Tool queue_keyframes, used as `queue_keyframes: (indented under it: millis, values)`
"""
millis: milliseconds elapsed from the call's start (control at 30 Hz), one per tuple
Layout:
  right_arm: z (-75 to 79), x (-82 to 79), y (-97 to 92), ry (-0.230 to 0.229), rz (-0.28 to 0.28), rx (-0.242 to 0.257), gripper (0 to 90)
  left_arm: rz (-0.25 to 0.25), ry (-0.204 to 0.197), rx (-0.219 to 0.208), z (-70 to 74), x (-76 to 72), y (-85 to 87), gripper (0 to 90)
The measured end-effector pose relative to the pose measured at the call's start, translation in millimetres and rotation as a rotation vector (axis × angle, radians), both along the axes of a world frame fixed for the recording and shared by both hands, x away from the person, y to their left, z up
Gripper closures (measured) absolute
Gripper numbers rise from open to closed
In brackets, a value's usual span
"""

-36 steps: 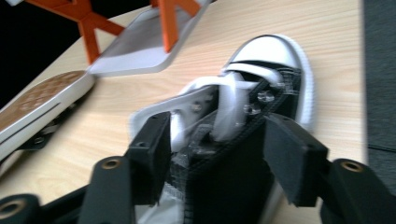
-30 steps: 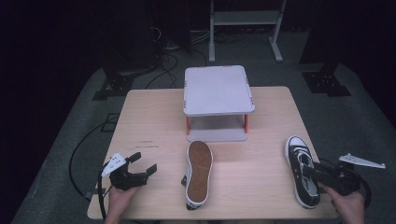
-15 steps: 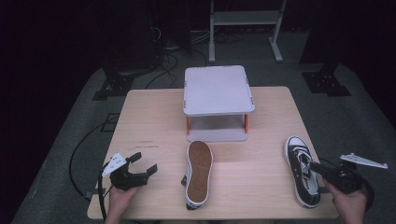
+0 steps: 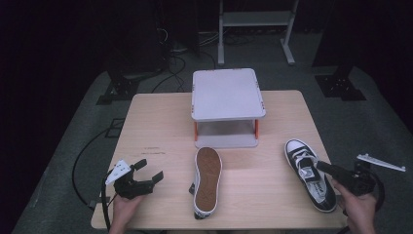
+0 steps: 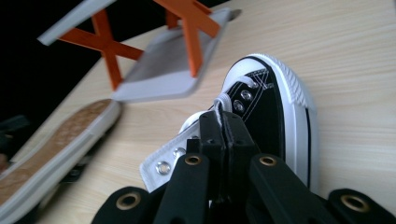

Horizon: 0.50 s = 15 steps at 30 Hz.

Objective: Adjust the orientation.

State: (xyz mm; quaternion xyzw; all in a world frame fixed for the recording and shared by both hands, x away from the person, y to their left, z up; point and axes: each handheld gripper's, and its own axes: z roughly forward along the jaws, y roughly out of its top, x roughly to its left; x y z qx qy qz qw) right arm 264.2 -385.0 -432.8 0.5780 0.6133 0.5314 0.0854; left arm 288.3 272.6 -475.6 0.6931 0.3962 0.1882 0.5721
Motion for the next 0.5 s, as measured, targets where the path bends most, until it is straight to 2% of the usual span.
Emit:
queue_keyframes:
  millis: [33, 200, 267, 333, 367, 500]
  values:
    - [2.1, 1.4, 4.1, -0.005, 0.02, 0.027, 88.0, 0.0, 0.0, 0.0, 0.0, 0.0, 0.1, 6.2]
    - [9.1, 3.5, 16.3, -0.02, 0.058, 0.063, 88.0, -0.001, -0.003, -0.002, 0.4, -0.4, 0.2, 6.2]
    - [18.3, 4.3, 25.8, -0.043, 0.087, 0.075, 88.0, 0.0, -0.004, -0.003, 0.6, -0.5, 0.4, 6.2]
    - [20.9, 4.3, 27.3, -0.048, 0.092, 0.085, 88.0, 0.0, -0.007, -0.004, 0.7, -0.8, 0.9, 6.2]
    - [28.8, 3.6, 30.7, -0.056, 0.106, 0.106, 88.0, -0.001, -0.007, -0.003, 0.8, -0.8, 1.3, 6.2]
    - [40.2, 2.8, 34.9, -0.071, 0.128, 0.128, 88.0, 0.0, -0.007, -0.005, 0.8, -0.7, 1.6, 6.2]
